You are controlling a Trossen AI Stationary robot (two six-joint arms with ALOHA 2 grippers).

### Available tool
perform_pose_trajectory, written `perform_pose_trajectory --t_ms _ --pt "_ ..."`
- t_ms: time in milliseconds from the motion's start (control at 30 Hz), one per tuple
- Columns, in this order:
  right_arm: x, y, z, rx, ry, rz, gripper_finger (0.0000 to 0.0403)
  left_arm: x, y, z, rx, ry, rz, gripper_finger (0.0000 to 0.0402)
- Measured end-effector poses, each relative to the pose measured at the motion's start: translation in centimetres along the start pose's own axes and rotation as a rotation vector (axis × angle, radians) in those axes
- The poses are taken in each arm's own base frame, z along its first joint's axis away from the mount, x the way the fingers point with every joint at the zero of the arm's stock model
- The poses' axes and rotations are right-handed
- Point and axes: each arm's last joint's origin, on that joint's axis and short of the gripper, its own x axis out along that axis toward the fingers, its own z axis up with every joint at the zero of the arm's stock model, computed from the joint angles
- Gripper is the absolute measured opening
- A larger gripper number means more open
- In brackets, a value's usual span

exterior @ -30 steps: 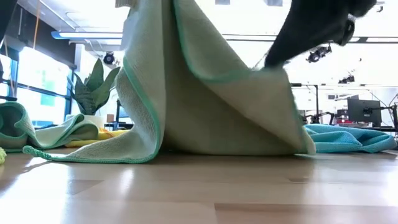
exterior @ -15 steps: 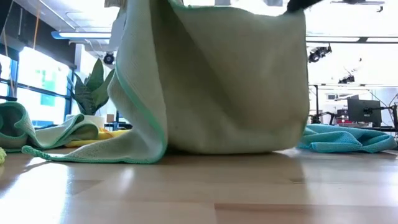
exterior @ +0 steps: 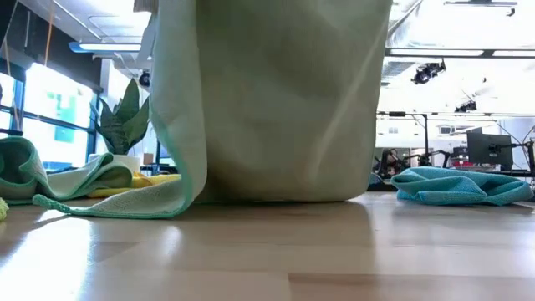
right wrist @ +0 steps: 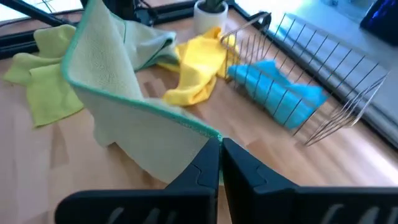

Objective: Fold microfiber towels
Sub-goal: Fold the right light blue microfiber cloth

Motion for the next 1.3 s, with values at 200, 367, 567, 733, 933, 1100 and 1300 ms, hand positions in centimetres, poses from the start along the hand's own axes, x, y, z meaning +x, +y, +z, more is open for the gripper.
perform_pose_trajectory --t_ms 200,367,567,733,933,1100,1300 --pt "-0.4 -1.9 1.2 -0.043 -0.022 -0.013 0.0000 -0.1 0.4 -0.8 -0.046 0.065 0.091 0.0000" --pt "-0.1 -3.0 2.0 -0.055 -0.023 -0.018 0.0000 -1.1 0.1 -0.6 -0.037 0.024 0.084 0.0000" --pt "-0.3 -4.3 3.2 -0.066 -0.033 -0.032 0.0000 -4.0 0.1 -0.2 -0.039 -0.111 0.124 0.0000" --pt "-1.5 -5.3 5.7 -0.083 -0.081 -0.037 0.0000 -5.8 0.7 0.0 -0.068 -0.189 0.165 0.0000" --pt "-3.1 -7.6 8.5 -0.134 -0.101 -0.088 0.0000 -6.5 2.6 0.3 -0.043 -0.219 0.307 0.0000" --pt "-2.0 -9.0 8.5 -0.103 -0.029 -0.115 0.0000 -7.0 4.2 0.4 0.084 -0.202 0.494 0.0000" --pt "1.4 -9.9 6.3 -0.094 0.076 -0.225 0.0000 -7.8 5.1 0.1 0.204 -0.168 0.647 0.0000"
